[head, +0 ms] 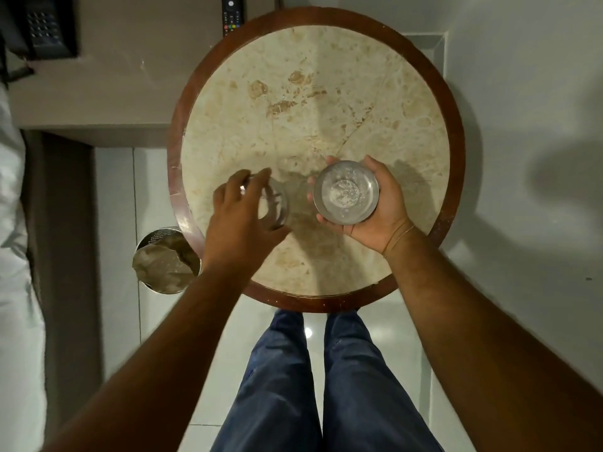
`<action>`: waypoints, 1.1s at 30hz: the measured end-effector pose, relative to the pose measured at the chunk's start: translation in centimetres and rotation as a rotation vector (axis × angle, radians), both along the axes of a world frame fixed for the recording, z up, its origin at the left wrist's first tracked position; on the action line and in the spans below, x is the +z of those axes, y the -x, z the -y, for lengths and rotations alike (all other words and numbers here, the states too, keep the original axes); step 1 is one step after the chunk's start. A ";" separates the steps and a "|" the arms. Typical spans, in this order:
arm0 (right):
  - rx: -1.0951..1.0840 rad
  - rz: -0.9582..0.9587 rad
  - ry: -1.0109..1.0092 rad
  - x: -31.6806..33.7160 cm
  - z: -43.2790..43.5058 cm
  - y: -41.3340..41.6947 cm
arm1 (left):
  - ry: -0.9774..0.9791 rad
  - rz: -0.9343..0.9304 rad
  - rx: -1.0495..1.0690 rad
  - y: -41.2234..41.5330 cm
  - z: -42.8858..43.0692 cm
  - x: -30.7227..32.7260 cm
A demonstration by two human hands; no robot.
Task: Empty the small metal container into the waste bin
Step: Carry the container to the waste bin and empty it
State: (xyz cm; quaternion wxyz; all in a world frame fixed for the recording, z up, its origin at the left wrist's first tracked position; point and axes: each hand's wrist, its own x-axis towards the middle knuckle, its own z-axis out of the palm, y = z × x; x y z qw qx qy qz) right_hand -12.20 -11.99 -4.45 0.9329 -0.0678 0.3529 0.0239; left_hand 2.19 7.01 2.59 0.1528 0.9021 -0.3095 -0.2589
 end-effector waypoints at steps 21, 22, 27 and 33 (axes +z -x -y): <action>0.613 -0.231 0.715 3.2 -25.1 -19.9 | -0.119 0.033 0.858 1.3 -30.1 -0.4; 0.602 -0.212 0.888 3.2 -26.8 -20.4 | -0.118 0.020 0.887 1.9 -30.9 -0.8; 0.607 0.168 1.647 1.4 -34.5 -21.6 | -0.058 -0.023 1.073 4.7 -34.9 -3.2; 1.146 0.275 1.936 -6.8 -41.7 -22.2 | 0.000 -0.048 1.232 6.8 -37.9 -6.1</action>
